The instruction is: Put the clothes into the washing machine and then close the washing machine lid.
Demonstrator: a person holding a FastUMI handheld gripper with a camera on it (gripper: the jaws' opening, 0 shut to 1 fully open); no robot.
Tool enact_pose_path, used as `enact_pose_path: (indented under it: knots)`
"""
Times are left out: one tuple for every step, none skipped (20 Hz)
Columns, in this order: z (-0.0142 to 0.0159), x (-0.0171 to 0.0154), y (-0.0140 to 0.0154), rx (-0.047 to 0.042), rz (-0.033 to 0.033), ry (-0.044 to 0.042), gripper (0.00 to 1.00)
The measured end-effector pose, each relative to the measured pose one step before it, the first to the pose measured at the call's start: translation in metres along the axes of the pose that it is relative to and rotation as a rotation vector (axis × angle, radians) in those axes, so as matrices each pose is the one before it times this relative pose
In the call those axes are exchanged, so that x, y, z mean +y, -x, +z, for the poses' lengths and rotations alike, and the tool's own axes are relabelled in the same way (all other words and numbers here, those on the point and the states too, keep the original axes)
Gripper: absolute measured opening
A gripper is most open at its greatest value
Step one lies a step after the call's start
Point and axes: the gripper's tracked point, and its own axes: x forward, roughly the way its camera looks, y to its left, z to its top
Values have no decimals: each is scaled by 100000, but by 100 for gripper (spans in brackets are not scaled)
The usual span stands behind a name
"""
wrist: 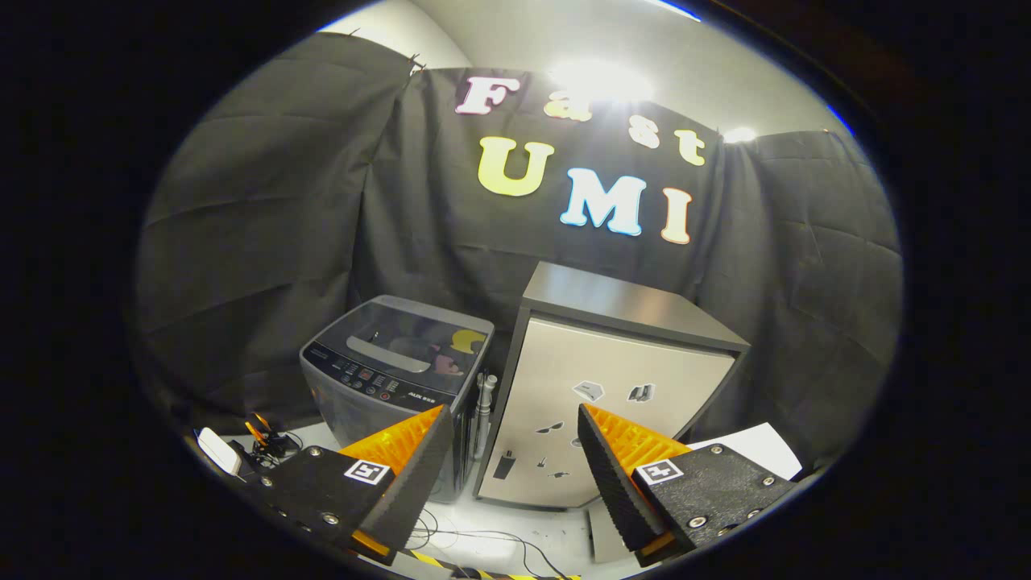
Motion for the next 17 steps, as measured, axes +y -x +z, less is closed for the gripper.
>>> enact_pose_path:
  knots:
    - [189, -291, 1235, -1537, -380, -804, 95]
    - [272, -131, 1265, -1807, 171, -1310, 95]
    - [438, 127, 1245, -2512, 556, -2058, 95]
    - [405, -35, 1186, -2223, -43, -1918, 95]
    - [271, -59, 1183, -1319, -430, -1853, 95]
    - [87, -92, 1141, -1045, -476, -1849, 95]
    - [351, -162, 889, -1297, -581, -1599, 95]
    - [374, 17, 1065, -1186, -323, -774, 95]
    - [247, -138, 832, -859, -1020, -72, 95]
    - [204, -60, 1050, -909, -469, 60, 95]
    - [85, -28, 861, -371, -916, -164, 95]
    - [120, 160, 1123, -614, 25, -906, 95]
    - [217, 358, 763, -647, -39, -1078, 95]
    - [-37, 256, 949, -218, 140, -874, 95]
    - [-43, 143, 643, -261, -57, -593, 95]
    - [-11, 122, 684, 104, -151, -505, 95]
    - [17, 80, 606, -208, -41, -618, 95]
